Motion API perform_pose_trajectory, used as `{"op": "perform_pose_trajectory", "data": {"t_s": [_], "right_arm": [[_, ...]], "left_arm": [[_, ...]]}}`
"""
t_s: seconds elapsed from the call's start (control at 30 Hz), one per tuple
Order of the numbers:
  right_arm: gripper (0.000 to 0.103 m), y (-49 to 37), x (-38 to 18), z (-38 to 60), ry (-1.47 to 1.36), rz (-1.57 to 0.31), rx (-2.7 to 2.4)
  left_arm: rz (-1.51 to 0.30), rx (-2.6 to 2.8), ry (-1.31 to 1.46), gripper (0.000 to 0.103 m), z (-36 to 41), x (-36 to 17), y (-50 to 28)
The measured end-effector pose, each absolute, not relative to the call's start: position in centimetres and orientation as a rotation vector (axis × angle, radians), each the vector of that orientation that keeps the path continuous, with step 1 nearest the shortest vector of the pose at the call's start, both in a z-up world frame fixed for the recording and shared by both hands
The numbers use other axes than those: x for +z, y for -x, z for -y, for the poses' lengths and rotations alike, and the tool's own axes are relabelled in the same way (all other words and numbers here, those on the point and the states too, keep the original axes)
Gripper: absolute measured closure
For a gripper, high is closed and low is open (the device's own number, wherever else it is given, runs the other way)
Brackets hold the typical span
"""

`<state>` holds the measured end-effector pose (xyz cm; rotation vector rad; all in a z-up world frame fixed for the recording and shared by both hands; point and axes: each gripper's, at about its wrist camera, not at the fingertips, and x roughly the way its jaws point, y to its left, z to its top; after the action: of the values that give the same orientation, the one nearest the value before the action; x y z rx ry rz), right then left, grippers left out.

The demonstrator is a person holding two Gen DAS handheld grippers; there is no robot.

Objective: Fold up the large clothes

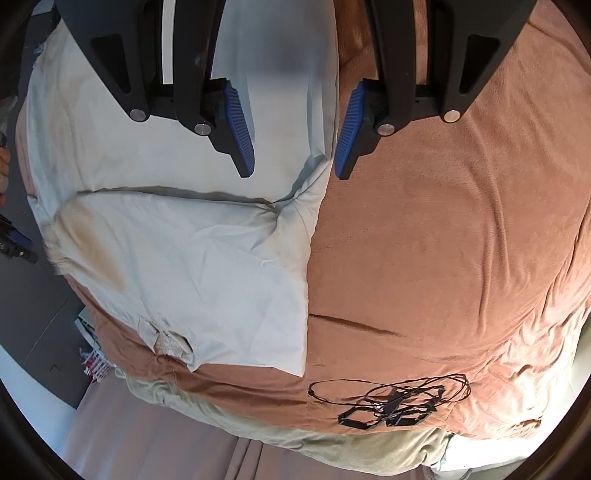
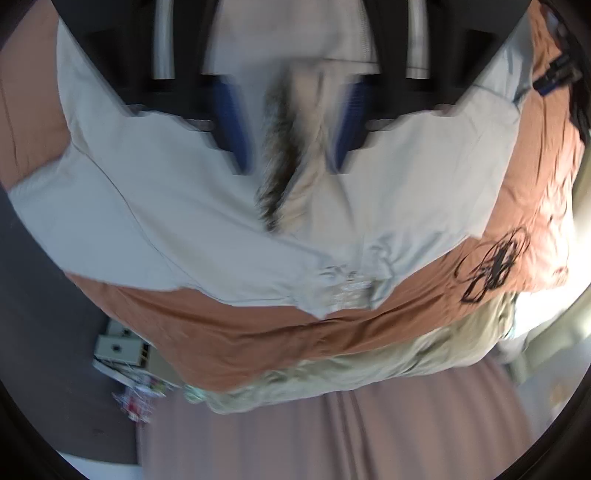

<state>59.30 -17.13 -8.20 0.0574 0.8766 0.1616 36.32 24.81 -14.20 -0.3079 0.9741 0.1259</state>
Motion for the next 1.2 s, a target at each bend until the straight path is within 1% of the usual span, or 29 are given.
{"op": "perform_pose_trajectory", "data": {"t_s": [0.03, 0.17, 0.23, 0.3, 0.37, 0.47, 0.53, 0.57, 0.6, 0.63, 0.87, 0.93, 1.0, 1.07, 1.2], "right_arm": [[0.025, -59.0, -8.4, 18.0, -0.091, -0.87, 0.163], [0.024, -57.8, -9.9, 19.6, -0.13, -0.9, 0.195], [0.028, -57.0, -11.7, 20.2, -0.159, -0.948, 0.208], [0.047, -56.7, -13.5, 20.5, -0.193, -1.001, 0.224], [0.056, -56.9, -15.7, 20.6, -0.228, -1.067, 0.233], [0.058, -57.5, -17.8, 20.7, -0.258, -1.105, 0.235], [0.065, -58.2, -18.5, 20.5, -0.279, -1.116, 0.243], [0.076, -58.8, -18.8, 20.4, -0.29, -1.125, 0.247], [0.083, -59.3, -19.1, 20.2, -0.298, -1.131, 0.25], [0.092, -59.9, -19.4, 20.1, -0.301, -1.135, 0.251], [0.091, -62.1, -18.9, 19.3, -0.225, -1.109, 0.217], [0.078, -62.1, -18.5, 19.5, -0.21, -1.111, 0.202], [0.049, -61.6, -17.6, 20.2, -0.225, -1.085, 0.206], [0.036, -60.8, -16.5, 21.4, -0.233, -1.042, 0.209], [0.036, -59.2, -14.7, 25.0, -0.248, -1.001, 0.196]], "left_arm": [[-0.977, 0.129, 0.301, 0.057, -24.8, -14.3, -36.4], [-0.984, 0.139, 0.298, 0.057, -24.9, -14.8, -36.6], [-0.985, 0.145, 0.297, 0.057, -25.1, -15.0, -36.8], [-0.988, 0.151, 0.291, 0.057, -25.1, -15.1, -37.0], [-0.993, 0.158, 0.281, 0.057, -25.2, -15.3, -37.4], [-1.001, 0.162, 0.269, 0.057, -25.3, -15.6, -37.9], [-1.01, 0.162, 0.263, 0.057, -25.4, -15.9, -38.4], [-1.016, 0.163, 0.26, 0.057, -25.4, -16.1, -38.7], [-1.021, 0.164, 0.257, 0.057, -25.5, -16.3, -39.1], [-1.025, 0.166, 0.254, 0.057, -25.5, -16.5, -39.4], [-1.053, 0.186, 0.233, 0.057, -25.2, -17.5, -41.1], [-1.045, 0.186, 0.231, 0.057, -24.9, -17.0, -41.0], [-1.028, 0.182, 0.232, 0.057, -24.6, -16.1, -40.6], [-1.007, 0.164, 0.237, 0.057, -24.3, -15.0, -40.3], [-0.963, 0.138, 0.239, 0.057, -23.1, -12.6, -40.0]]}}
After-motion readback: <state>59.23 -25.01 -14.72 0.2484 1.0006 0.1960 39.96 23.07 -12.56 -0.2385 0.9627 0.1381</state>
